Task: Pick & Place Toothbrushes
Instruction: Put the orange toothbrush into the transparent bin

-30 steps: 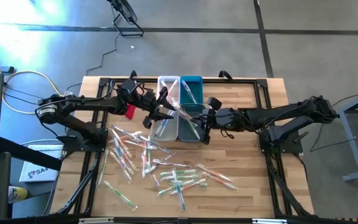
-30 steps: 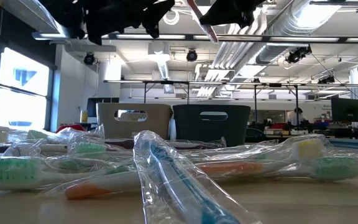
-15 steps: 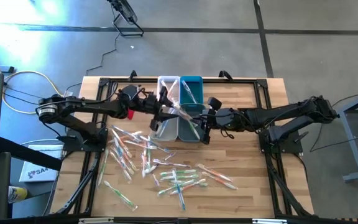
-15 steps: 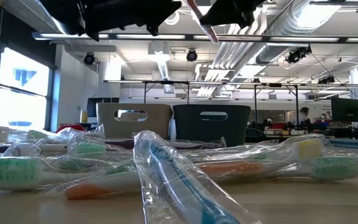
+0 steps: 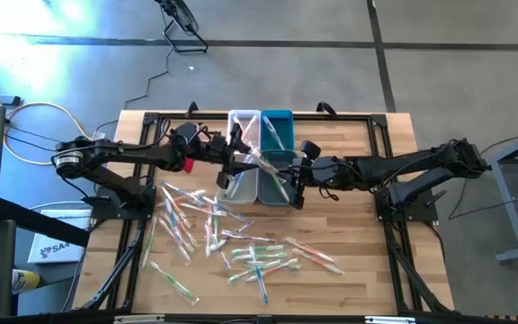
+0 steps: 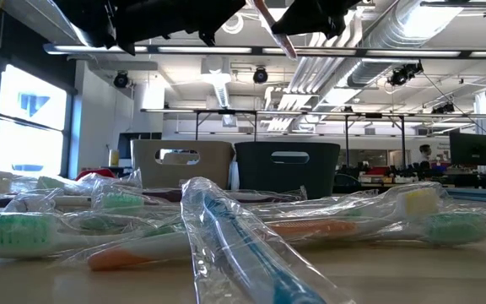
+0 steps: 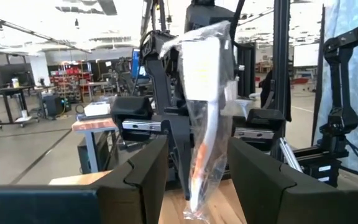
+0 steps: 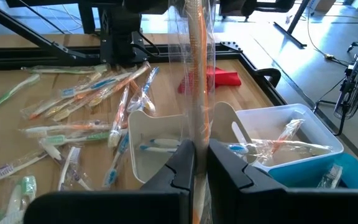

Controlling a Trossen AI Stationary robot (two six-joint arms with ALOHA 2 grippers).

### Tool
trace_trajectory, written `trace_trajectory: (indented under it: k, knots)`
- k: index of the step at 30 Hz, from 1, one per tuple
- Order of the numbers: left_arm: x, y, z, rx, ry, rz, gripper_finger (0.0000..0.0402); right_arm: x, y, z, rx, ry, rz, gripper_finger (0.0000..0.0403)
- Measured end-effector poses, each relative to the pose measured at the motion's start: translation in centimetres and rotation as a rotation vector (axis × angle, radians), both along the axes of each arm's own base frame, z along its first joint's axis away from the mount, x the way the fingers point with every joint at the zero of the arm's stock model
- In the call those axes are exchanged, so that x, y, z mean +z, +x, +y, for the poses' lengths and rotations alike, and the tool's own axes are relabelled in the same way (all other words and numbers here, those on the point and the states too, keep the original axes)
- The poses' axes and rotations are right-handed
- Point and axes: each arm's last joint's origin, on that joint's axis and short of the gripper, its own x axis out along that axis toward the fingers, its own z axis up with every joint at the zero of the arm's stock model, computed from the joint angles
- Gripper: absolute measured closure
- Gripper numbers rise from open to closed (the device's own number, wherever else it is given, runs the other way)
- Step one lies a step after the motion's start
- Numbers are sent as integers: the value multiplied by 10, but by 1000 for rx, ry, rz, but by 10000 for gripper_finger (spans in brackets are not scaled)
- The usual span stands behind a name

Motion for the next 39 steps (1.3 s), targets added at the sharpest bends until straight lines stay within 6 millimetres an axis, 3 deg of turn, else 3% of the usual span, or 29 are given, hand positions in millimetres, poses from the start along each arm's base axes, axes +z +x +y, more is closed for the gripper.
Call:
trace_trajectory:
  k: [12, 19, 39]
  knots:
    - [0, 22, 4, -73, -17, 31, 241, 0, 0, 0, -3, 2, 0, 384]
    - [4, 22, 2, -153, -17, 26, 241, 0, 0, -1, -6, 1, 2, 384]
    - [4, 24, -4, -119, -31, 18, 255, -2, -1, -6, -27, 43, 13, 384]
